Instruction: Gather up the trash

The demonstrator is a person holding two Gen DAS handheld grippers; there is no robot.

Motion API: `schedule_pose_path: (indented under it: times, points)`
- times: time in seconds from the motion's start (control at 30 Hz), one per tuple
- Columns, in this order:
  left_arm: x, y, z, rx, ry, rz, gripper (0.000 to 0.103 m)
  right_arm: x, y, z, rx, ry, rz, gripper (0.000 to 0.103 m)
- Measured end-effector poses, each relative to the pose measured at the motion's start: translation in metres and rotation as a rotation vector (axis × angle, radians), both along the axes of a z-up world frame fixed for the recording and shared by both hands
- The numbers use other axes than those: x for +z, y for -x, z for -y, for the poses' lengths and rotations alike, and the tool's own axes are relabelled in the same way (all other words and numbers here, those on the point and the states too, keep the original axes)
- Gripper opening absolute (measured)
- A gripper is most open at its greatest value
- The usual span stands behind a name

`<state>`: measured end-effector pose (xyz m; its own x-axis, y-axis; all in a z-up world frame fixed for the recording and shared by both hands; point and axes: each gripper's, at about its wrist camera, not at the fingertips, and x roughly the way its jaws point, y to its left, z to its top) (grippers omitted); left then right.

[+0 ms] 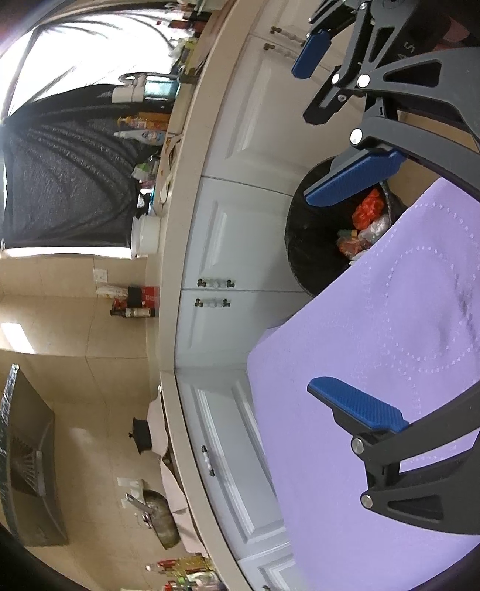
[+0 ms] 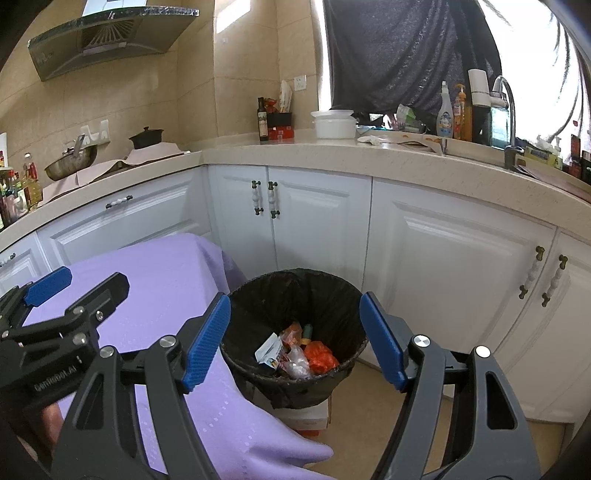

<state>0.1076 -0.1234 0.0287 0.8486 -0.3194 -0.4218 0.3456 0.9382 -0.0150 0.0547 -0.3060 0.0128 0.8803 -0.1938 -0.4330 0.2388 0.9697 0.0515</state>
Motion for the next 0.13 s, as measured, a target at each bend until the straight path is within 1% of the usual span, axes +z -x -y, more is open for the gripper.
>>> schedule_pose_path:
  times: [0.07, 0.13]
  points:
    - [-0.001, -0.002, -0.004, 0.022, -0.011, -0.005, 0.091, 0.000, -0.003, -0.004, 0.009, 0.000, 0.001, 0.078]
    - [-0.003, -0.007, -0.014, 0.042, -0.021, -0.031, 0.091, 0.000, -0.006, -0.011, 0.023, 0.001, 0.004, 0.080]
